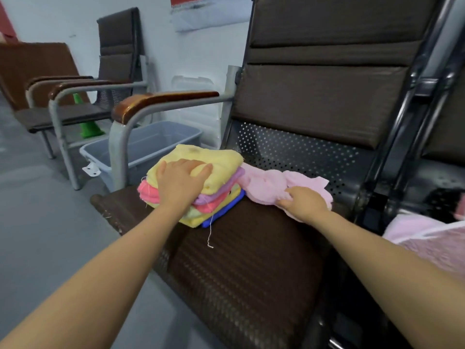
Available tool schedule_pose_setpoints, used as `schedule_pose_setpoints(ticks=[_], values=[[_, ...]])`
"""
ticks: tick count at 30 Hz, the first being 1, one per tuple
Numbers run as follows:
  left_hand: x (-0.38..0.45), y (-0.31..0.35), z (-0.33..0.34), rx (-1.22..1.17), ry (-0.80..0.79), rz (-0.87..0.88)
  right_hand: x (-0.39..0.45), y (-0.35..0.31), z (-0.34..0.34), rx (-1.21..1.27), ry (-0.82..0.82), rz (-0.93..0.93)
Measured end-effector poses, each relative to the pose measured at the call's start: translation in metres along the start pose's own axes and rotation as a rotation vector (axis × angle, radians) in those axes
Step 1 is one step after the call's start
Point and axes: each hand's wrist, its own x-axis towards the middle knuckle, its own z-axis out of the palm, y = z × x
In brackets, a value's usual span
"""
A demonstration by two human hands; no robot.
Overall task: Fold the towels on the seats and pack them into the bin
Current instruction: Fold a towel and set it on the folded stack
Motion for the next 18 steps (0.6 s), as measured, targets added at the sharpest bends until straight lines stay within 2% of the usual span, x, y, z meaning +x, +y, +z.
schedule_pose_setpoints(ticks=[5,9,11,15,18], values=[[0.025,0.026,0.032,0.092,-0.167,0.007,-0.037,0.036,-0.04,0.658,-0.102,0.267],[0.035,0.053,0.035,0.093,-0.344,-0.03,-0.065,0.053,-0.068,1.015,0.034,0.382],[0.03,0.073,0.026,0.08,-0.373,-0.031,-0.078,0.056,-0.089,1.168,0.098,0.403],[-0.002,0.126,-0.001,-0.175,-0.39,0.006,-0.102,0.047,-0.143,1.381,0.2,0.473],[-0.034,0.178,-0.018,-0.4,-0.43,-0.012,-0.126,0.044,-0.194,1.533,0.21,0.484]])
